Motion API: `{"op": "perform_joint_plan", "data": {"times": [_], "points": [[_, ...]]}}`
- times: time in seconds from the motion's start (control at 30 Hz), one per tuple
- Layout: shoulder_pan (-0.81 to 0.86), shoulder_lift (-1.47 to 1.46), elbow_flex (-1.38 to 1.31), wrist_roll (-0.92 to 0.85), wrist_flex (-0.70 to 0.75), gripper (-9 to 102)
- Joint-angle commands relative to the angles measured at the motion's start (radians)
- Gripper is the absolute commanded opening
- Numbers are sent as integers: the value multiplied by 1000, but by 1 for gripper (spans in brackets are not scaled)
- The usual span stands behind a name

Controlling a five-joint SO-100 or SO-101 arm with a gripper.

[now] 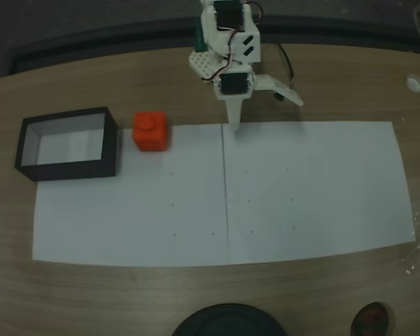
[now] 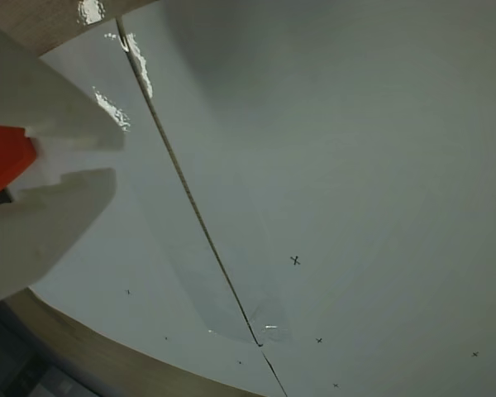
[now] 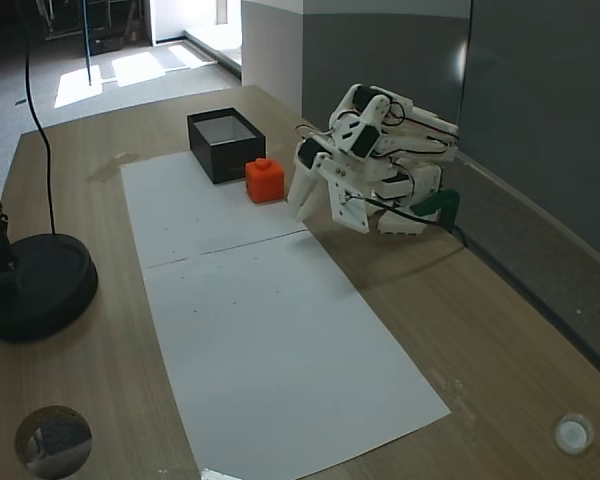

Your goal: Grab a orange square and put it in the box.

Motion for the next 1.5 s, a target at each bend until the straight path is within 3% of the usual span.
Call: {"op": "perform_joint_plan", "data": {"times": [0.0,0.87,0.97,1.13,1.3,1.47], "points": [[2,20,-29,-2,2,0],[-3,20,-29,-9,2,0],[-37,20,-25,-123,-29,3],[195,18,-40,-445,-133,19],[456,18,-215,-290,-245,26],[604,18,-399,-179,-299,26]]}}
